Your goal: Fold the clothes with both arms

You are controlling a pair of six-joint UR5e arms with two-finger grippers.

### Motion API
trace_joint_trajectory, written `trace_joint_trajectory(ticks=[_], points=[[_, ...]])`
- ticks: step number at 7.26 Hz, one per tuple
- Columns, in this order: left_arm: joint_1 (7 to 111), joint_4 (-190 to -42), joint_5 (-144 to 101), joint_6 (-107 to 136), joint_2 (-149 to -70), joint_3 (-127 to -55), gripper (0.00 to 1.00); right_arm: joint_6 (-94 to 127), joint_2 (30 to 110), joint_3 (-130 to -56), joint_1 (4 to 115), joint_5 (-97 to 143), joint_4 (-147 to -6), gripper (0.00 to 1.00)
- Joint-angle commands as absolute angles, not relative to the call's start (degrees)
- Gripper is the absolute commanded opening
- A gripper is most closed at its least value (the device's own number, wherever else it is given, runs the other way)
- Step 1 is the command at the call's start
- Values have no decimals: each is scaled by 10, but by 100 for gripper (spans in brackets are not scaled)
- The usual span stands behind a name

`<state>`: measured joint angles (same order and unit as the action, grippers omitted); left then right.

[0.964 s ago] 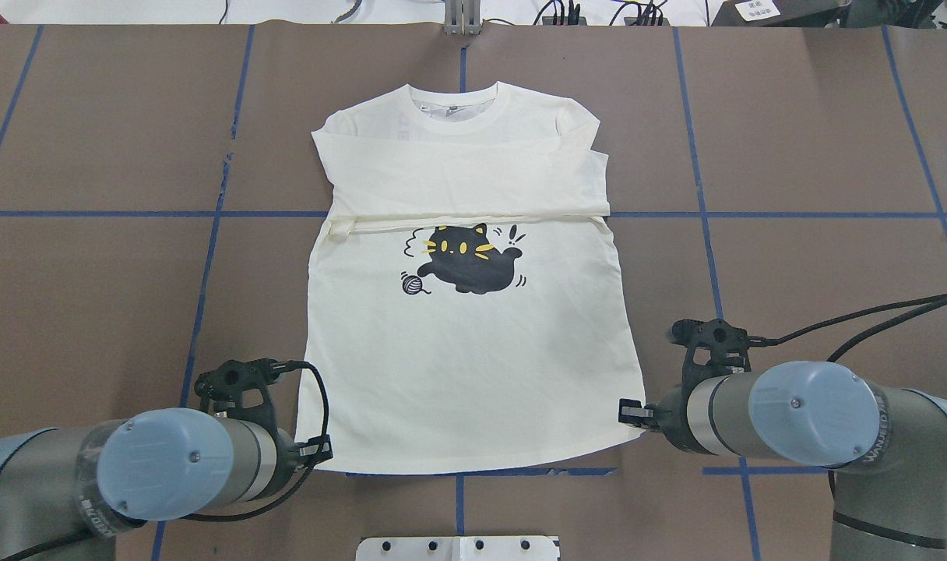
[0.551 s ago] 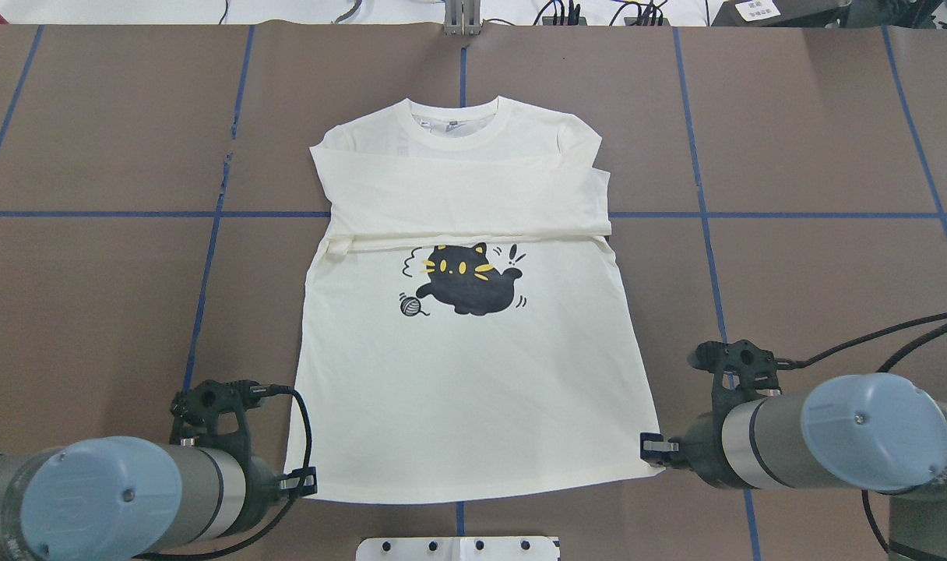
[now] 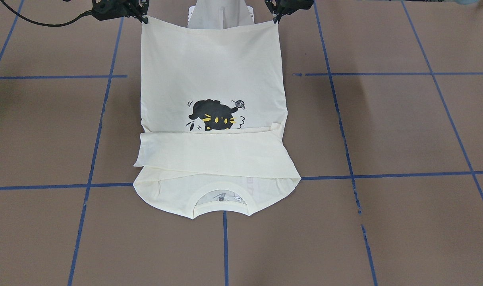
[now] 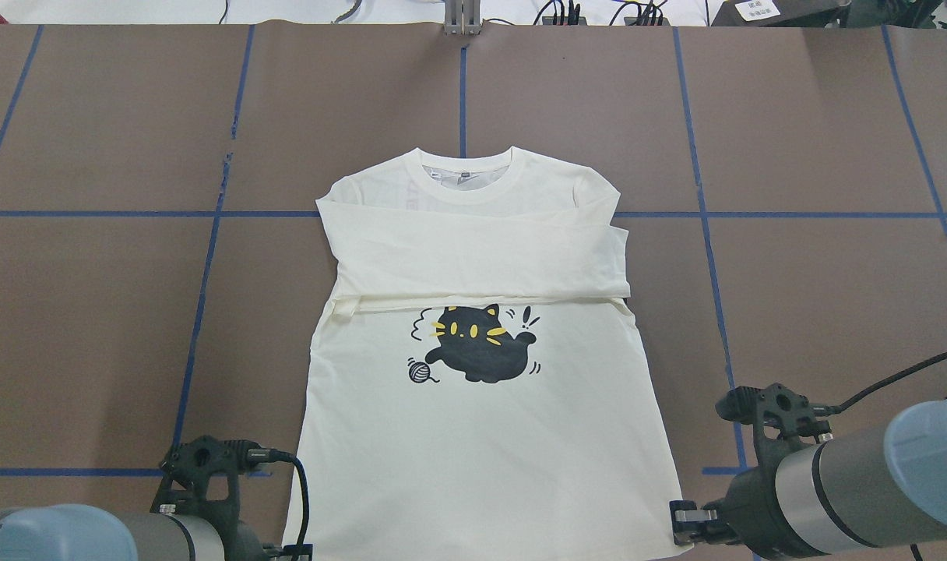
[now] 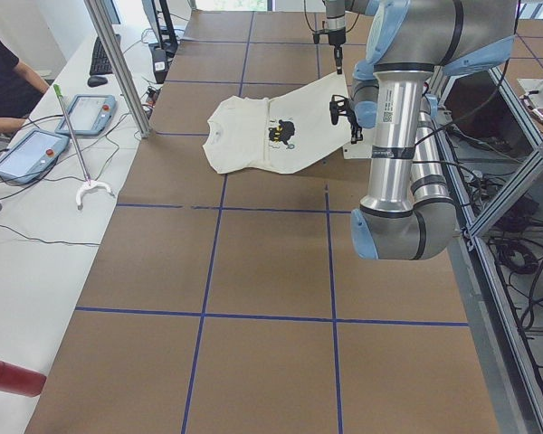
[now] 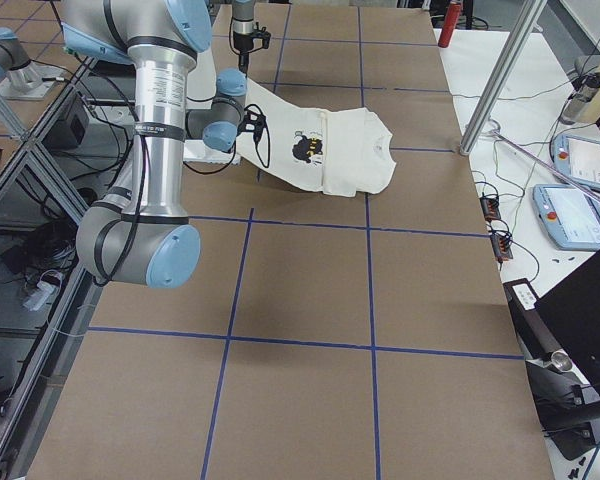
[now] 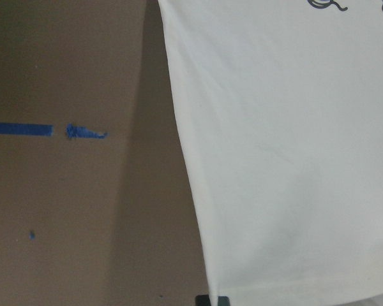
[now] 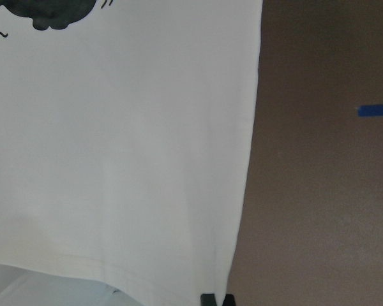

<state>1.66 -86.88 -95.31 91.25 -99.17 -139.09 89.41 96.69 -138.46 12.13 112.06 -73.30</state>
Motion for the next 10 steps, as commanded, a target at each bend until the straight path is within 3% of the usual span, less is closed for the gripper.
trace_joint_trajectory(ticks=[1, 5, 10], points=[[47, -871, -968, 892, -999, -1402, 0, 879, 932, -1359, 174, 1129, -728, 0], [224, -867, -1048, 781, -1027, -1385, 0, 827, 857, -1273, 359, 1189, -727, 0], [369, -871, -1076, 717, -1134, -1210, 0, 824, 721, -1131, 469, 1194, -729, 0]])
